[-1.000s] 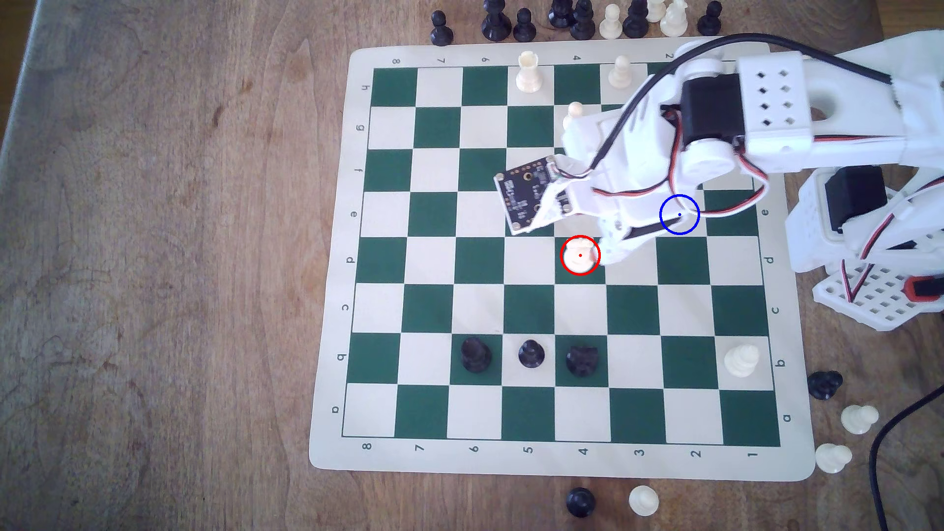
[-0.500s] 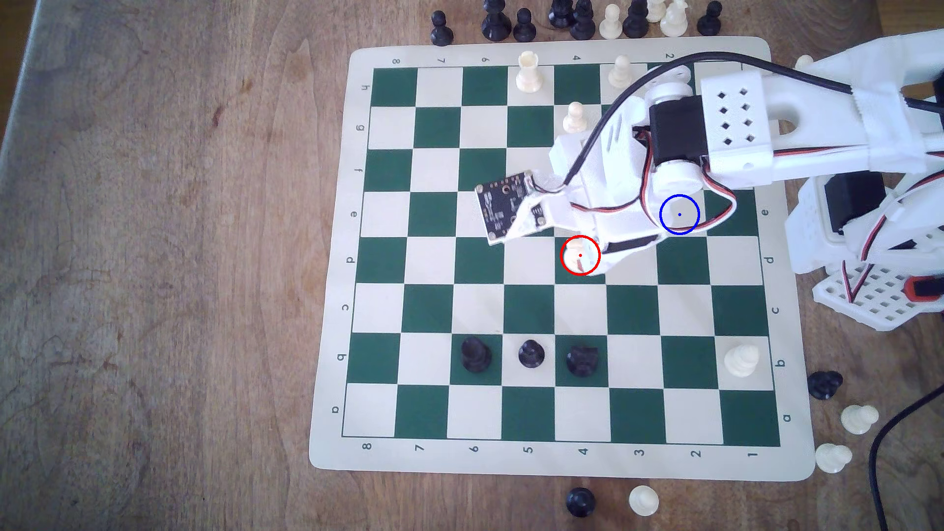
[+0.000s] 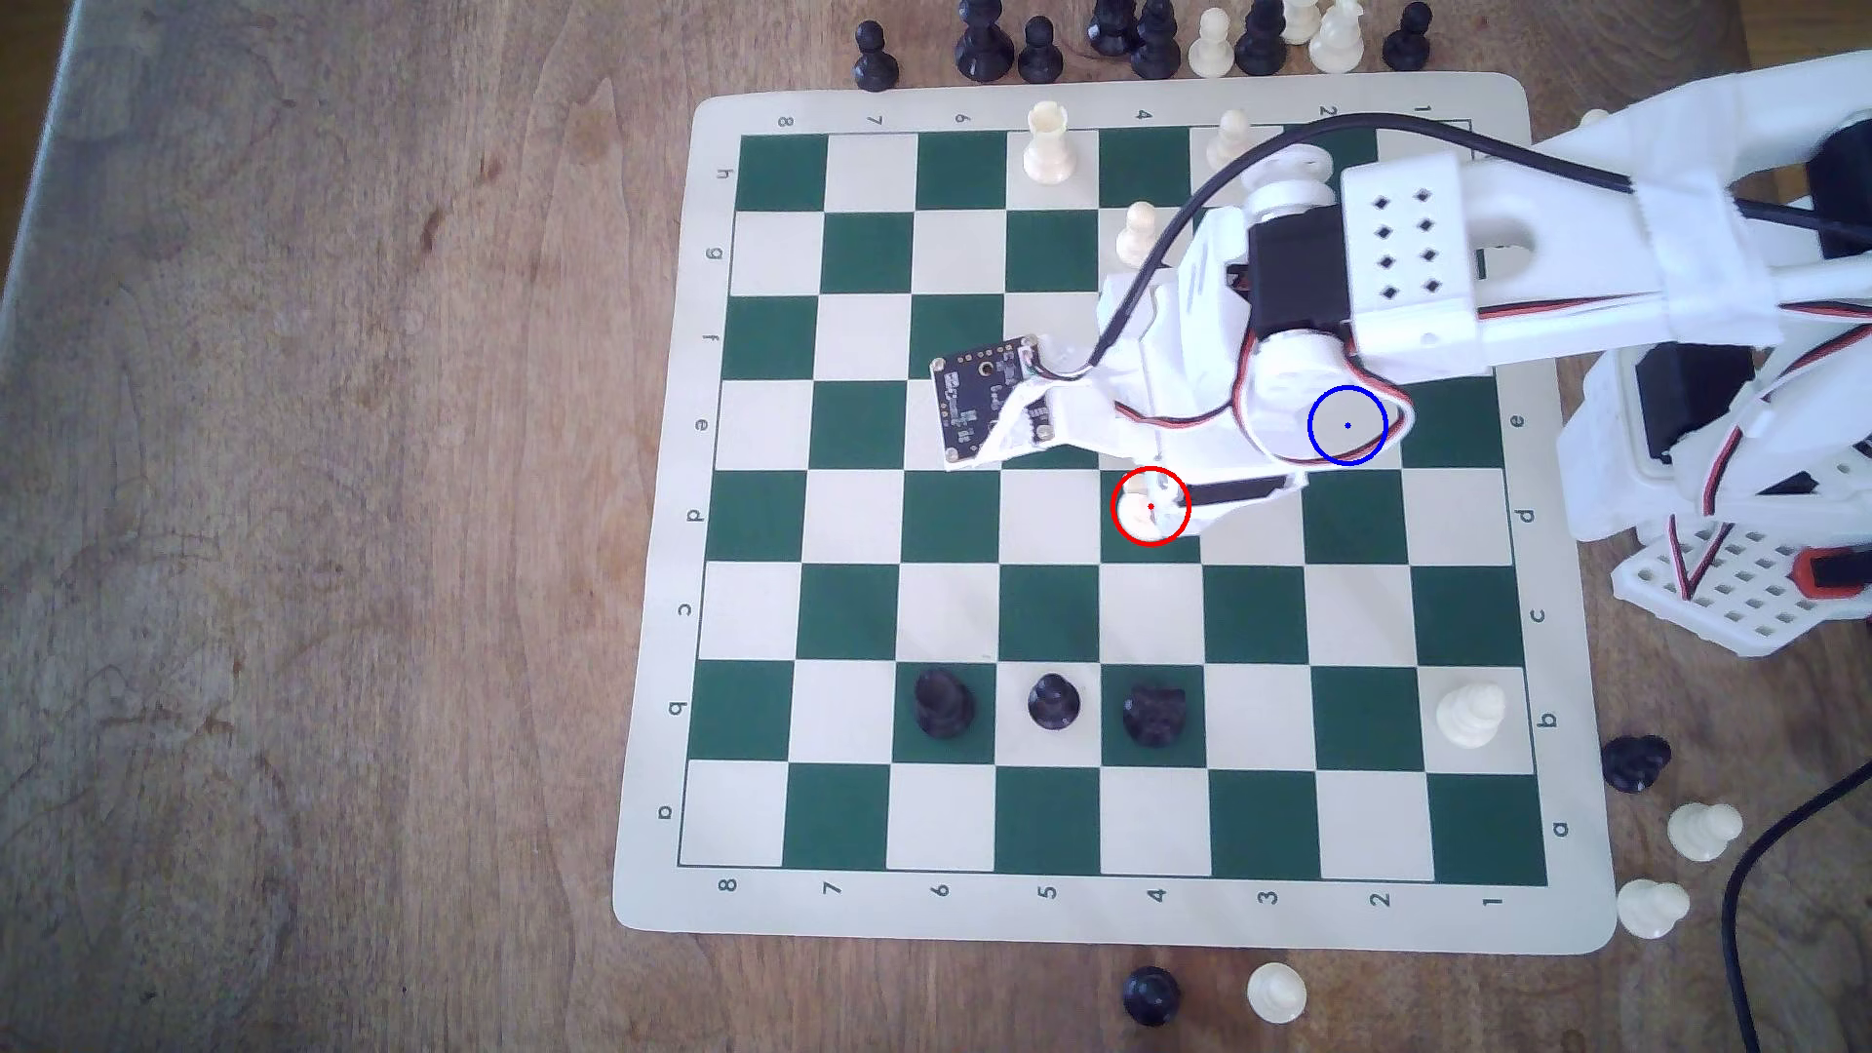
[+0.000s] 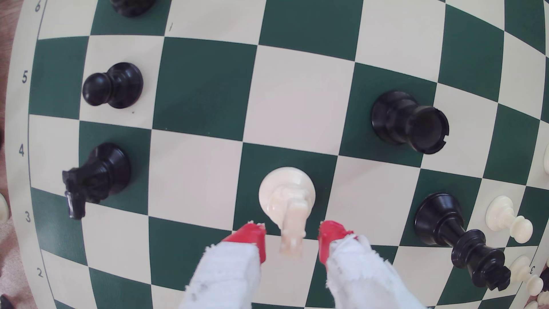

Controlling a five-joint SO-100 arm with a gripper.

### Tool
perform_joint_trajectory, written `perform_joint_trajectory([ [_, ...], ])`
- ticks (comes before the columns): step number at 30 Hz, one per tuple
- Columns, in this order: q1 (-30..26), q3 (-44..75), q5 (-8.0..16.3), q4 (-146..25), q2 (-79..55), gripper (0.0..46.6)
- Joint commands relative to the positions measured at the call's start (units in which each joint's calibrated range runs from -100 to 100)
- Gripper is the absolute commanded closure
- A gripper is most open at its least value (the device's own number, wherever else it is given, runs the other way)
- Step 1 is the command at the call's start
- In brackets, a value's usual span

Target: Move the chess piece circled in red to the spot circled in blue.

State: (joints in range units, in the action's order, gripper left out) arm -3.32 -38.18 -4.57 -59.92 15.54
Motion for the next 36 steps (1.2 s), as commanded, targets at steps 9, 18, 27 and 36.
perform_joint_trajectory([
  [9,-1.10,3.46,1.03,2.26,-2.47,37.2],
  [18,-2.04,6.00,1.76,2.18,-4.00,37.1],
  [27,-1.18,6.00,1.71,3.98,-5.10,35.0],
  [36,-0.94,6.00,1.61,5.70,-5.44,34.8],
])
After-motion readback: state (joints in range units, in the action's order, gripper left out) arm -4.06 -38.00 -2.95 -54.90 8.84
